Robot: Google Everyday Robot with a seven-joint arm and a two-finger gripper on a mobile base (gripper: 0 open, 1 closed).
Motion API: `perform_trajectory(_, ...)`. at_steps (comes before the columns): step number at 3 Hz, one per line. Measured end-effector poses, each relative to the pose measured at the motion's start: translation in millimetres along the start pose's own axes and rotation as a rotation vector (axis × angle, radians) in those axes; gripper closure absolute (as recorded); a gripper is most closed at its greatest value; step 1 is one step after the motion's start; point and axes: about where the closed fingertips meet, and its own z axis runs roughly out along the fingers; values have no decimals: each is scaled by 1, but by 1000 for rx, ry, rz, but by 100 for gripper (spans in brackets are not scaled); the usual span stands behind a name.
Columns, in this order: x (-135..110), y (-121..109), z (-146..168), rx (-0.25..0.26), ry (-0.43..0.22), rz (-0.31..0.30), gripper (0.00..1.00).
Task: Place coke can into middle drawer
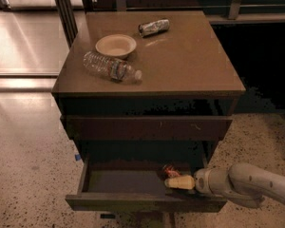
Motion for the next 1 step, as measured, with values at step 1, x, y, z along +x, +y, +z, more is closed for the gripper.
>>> perform_trajectory(1, 0, 0, 0, 0, 0, 0, 0)
